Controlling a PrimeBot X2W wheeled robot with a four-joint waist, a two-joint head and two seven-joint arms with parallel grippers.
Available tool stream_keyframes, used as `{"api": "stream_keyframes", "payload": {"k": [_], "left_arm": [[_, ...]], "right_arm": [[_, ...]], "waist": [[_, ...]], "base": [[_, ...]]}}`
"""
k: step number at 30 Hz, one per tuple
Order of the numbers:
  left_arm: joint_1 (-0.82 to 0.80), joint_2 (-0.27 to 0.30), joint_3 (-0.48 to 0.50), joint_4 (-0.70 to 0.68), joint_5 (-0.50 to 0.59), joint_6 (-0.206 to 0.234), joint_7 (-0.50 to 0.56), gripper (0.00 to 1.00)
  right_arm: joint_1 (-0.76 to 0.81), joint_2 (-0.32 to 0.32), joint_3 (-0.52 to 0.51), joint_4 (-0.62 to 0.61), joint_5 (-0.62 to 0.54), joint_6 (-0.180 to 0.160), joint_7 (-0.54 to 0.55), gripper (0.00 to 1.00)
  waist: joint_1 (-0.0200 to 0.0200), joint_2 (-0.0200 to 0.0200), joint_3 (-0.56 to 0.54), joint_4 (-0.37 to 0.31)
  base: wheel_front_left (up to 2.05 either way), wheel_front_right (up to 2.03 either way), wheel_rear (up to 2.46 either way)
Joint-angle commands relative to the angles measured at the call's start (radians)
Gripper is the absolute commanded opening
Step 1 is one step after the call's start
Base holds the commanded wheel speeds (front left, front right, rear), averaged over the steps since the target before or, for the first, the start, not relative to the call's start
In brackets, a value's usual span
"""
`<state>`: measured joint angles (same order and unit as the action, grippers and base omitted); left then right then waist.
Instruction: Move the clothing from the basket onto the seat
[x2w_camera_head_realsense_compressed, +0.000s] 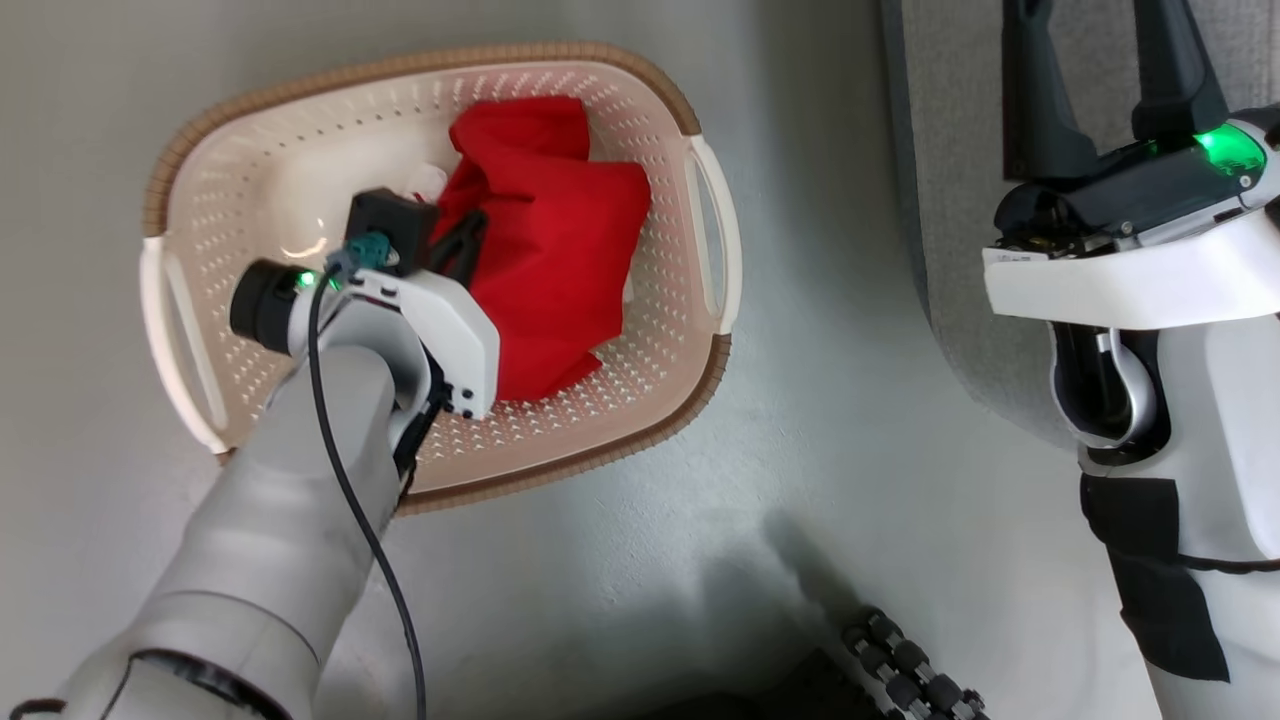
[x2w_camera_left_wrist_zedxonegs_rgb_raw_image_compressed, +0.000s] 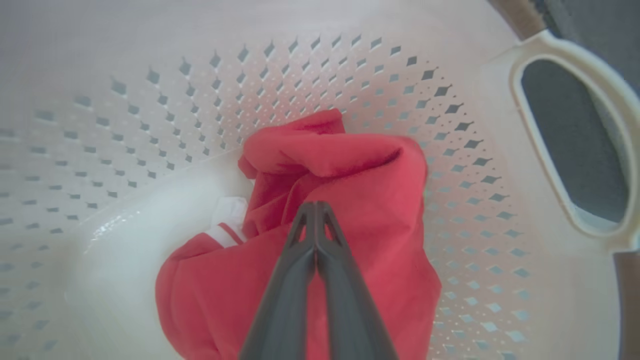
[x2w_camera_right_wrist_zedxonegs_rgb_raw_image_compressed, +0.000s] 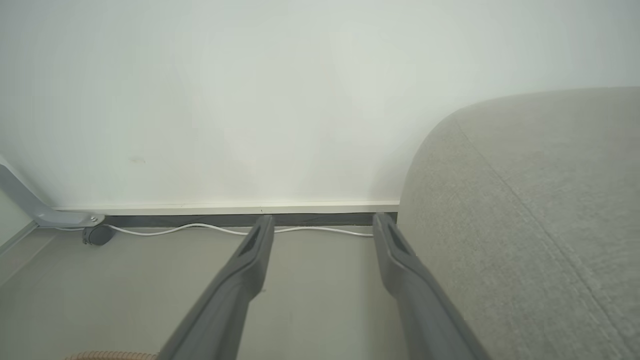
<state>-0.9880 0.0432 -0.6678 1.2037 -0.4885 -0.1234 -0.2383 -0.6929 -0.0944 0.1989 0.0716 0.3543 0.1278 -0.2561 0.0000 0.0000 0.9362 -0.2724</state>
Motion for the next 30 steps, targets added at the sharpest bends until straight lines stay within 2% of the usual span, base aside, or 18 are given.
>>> {"api": "stream_keyframes", "payload": {"k": [1,11,17,21,22,23,24,30], "left_arm": [[0.051,0.007,0.002,-0.021,-0.018,-0.007,-0.01,0.0],[0.15,0.007,-0.073,-0.112,-0.137,-0.007,-0.023,0.0],[0.202,0.007,-0.048,-0.184,-0.136,-0.004,-0.023,0.0],[0.259,0.007,0.014,-0.26,-0.099,0.025,-0.023,0.0],[0.277,0.007,0.035,-0.282,-0.087,0.028,-0.023,0.07],[0.295,0.007,0.053,-0.305,-0.066,0.034,-0.023,0.8],[0.315,0.008,0.073,-0.328,-0.047,0.039,-0.023,1.0],[0.457,0.017,0.228,-0.476,0.052,0.064,-0.023,1.0]], "right_arm": [[0.033,-0.005,0.004,-0.016,-0.002,0.003,-0.006,1.0],[0.081,-0.052,-0.016,0.025,-0.022,0.003,-0.006,1.0],[0.114,-0.066,-0.02,0.059,-0.028,0.003,-0.006,1.0],[0.145,-0.071,-0.022,0.09,-0.03,0.003,-0.006,1.0],[0.153,-0.072,-0.023,0.099,-0.031,0.003,-0.006,1.0],[0.163,-0.072,-0.024,0.108,-0.031,0.003,-0.006,1.0],[0.173,-0.073,-0.025,0.117,-0.031,0.003,-0.006,1.0],[0.24,-0.068,-0.029,0.162,-0.035,0.003,-0.006,1.0]], "waist": [[0.0,0.0,-0.037,0.02],[0.0,0.0,-0.201,0.09],[0.0,0.0,-0.298,0.121],[0.0,0.0,-0.381,0.141],[0.0,0.0,-0.403,0.146],[0.0,0.0,-0.424,0.151],[0.0,0.0,-0.445,0.155],[0.0,0.0,-0.565,0.184]], "base": [[0.0,0.0,0.0],[0.0,0.0,0.0],[0.0,0.0,0.0],[0.0,0.0,0.0],[0.0,0.0,0.0],[0.0,0.0,0.0],[0.0,0.0,0.0],[0.0,0.0,0.0]]}}
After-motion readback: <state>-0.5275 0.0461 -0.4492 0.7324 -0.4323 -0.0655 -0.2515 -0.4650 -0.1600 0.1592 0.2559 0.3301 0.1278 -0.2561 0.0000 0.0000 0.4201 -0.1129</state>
